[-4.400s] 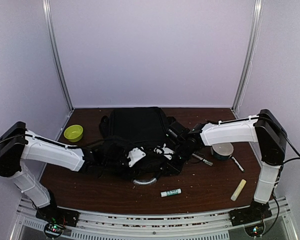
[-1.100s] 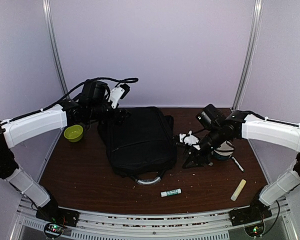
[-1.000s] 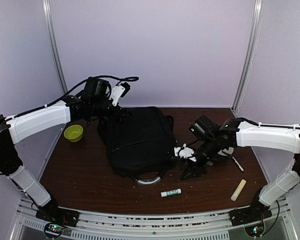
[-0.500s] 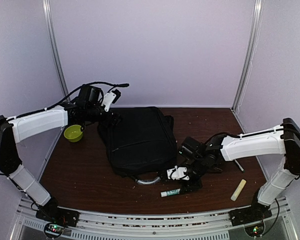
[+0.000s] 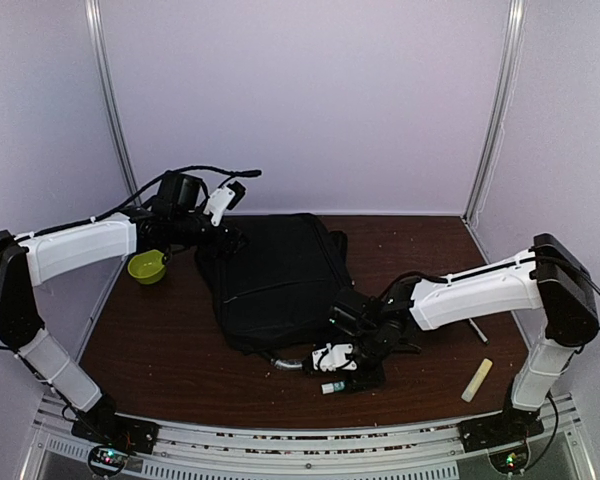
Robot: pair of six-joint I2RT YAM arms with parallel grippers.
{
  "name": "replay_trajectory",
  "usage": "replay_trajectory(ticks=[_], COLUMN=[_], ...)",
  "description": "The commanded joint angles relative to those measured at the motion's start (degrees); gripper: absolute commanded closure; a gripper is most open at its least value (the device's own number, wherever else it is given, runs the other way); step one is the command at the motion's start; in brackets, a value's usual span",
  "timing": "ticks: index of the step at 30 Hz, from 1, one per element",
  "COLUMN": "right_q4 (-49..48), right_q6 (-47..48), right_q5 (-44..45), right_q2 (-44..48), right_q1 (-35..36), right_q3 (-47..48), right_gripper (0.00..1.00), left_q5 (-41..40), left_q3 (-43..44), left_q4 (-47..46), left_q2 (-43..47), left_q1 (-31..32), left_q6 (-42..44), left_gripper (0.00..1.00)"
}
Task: Pack the student bag
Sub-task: Pick up the glue stick from the center of the board.
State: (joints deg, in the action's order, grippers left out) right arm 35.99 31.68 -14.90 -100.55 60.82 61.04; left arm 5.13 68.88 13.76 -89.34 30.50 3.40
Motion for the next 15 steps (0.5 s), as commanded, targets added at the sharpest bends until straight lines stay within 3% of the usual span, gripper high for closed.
replay_trajectory(ticks=[1,5,9,15], right_q4=[0.3,0.4,0.9,4.5], right_q6=[-1.8,-1.7,-1.9,-0.2], right_q5=[3.7,4.2,3.6,3.9], right_q2=[-1.6,-1.1,-1.2,5.1], right_q1=[1.0,2.6,3.0,2.8], right_q3=[0.8,0.3,0.2,1.4], right_gripper=[0.59,0.67,0.85,0.93], left_q5=[2.6,2.9,2.3,1.0], left_q3=[0.6,1.2,2.7,4.9], left_q4=[-3.3,-2.1,0.4,7.0], left_q2=[2.4,2.6,2.4,-1.0], left_q1=[0.8,1.6,3.0,5.4], left_q6=[-1.2,-1.2,0.9,11.1], left_gripper=[0.2,0.22,0.24,0.21])
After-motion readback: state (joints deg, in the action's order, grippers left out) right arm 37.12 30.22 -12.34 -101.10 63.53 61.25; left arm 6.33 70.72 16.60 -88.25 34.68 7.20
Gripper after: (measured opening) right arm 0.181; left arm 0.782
